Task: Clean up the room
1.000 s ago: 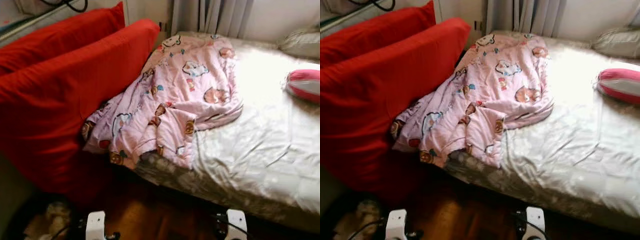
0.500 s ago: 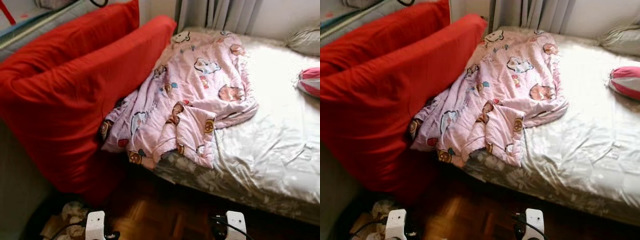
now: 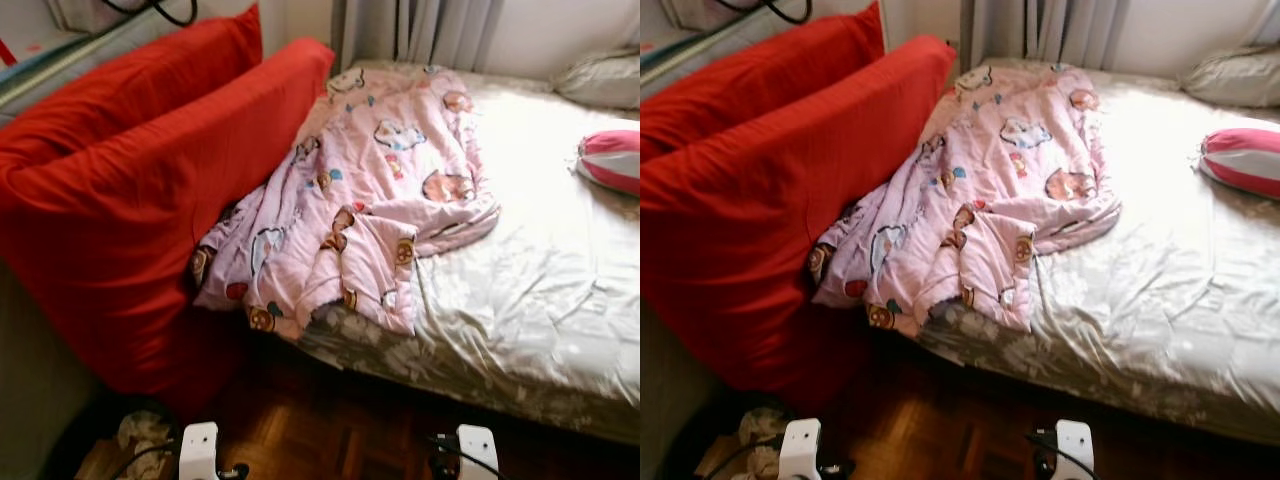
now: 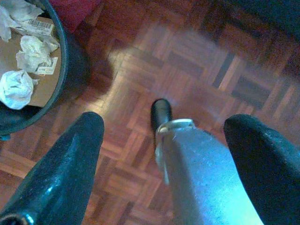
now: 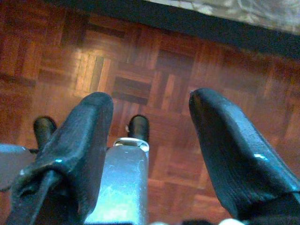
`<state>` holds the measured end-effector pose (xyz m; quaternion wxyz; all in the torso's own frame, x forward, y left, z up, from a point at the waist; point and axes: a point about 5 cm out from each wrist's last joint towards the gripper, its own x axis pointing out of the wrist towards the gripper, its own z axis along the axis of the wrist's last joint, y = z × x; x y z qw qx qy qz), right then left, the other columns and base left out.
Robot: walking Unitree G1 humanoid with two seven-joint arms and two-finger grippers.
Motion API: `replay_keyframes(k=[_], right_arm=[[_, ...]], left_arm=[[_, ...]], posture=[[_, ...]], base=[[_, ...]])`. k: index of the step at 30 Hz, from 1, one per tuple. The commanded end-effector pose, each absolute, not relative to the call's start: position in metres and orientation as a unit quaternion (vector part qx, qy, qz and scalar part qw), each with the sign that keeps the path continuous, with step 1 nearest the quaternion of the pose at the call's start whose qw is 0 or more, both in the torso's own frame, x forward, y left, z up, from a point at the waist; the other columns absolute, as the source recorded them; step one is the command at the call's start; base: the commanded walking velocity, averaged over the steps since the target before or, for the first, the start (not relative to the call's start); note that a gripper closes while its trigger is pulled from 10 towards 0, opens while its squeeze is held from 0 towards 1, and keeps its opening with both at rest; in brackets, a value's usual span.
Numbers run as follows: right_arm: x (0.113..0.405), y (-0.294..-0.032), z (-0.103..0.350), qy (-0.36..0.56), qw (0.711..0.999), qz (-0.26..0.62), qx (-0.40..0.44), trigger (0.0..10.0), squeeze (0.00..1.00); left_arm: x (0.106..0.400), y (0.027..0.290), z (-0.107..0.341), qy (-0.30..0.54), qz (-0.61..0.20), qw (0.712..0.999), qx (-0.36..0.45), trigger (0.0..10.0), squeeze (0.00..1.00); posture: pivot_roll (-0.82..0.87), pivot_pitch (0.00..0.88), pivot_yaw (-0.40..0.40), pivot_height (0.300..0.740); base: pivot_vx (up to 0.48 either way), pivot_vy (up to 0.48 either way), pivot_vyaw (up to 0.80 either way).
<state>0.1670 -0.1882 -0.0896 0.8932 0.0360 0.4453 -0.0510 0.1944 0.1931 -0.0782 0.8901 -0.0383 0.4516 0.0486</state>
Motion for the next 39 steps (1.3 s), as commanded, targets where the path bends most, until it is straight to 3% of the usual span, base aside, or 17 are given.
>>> replay_keyframes(k=[1, 4, 29, 32, 39], right_arm=[[0.1671, -0.1841, -0.09, 0.446, 0.893, -0.041, 0.034, 10.0, 0.0], [0.1662, -0.1846, -0.0904, 0.449, 0.892, -0.039, 0.029, 10.0, 0.0], [0.1702, -0.1852, -0.0884, 0.442, 0.896, -0.03, 0.029, 10.0, 0.0], [0.1703, -0.1854, -0.0883, 0.442, 0.896, -0.027, 0.029, 10.0, 0.0], [0.1725, -0.1841, -0.0875, 0.438, 0.897, -0.036, 0.045, 10.0, 0.0]], left_arm=[[0.183, 0.1963, -0.0837, 0.471, 0.051, 0.88, -0.034, 10.0, 0.0], [0.183, 0.1962, -0.0837, 0.471, 0.049, 0.88, -0.034, 10.0, 0.0], [0.1827, 0.1951, -0.0838, 0.468, 0.051, 0.882, -0.04, 10.0, 0.0], [0.1829, 0.1951, -0.0837, 0.467, 0.05, 0.882, -0.04, 10.0, 0.0], [0.1846, 0.1944, -0.0829, 0.465, 0.04, 0.884, -0.032, 10.0, 0.0]], posture=[[0.08, 0.105, -0.007, 0.728], [0.08, 0.101, -0.009, 0.728], [0.07, 0.088, -0.014, 0.728], [0.07, 0.09, -0.016, 0.728], [0.07, 0.113, -0.016, 0.728]], base=[[0.274, 0.0, 0.69], [0.276, 0.0, 0.8], [0.282, 0.0, 0.0], [0.271, 0.0, 0.8], [0.0, 0.0, 0.19]])
